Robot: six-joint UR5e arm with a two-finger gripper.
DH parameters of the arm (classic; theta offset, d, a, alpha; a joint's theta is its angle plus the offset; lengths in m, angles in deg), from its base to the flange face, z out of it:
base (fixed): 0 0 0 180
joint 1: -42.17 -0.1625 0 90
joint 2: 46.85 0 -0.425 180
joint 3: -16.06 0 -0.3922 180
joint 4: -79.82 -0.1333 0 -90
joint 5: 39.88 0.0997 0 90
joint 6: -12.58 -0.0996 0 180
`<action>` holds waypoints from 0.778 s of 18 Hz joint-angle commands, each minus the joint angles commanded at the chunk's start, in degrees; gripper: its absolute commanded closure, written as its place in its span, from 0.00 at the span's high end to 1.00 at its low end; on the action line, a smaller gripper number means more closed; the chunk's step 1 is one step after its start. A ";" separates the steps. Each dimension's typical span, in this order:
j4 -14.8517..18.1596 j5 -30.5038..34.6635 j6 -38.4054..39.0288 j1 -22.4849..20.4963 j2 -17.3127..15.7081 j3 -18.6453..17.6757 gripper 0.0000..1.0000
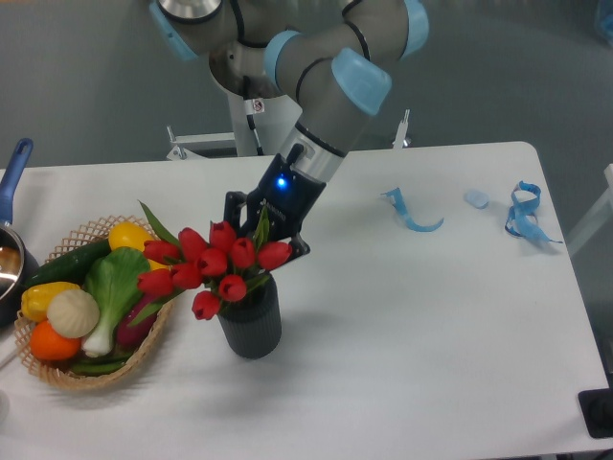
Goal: Pick up the flowers from the vase
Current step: 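Lift the gripped tulip bunch straight up out of the vase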
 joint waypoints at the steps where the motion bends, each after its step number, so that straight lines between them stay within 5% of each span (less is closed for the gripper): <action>1: -0.09 -0.09 1.05 -0.09 -0.18 0.26 0.35; 14: -0.09 -3.69 10.55 -4.31 -4.40 4.22 0.35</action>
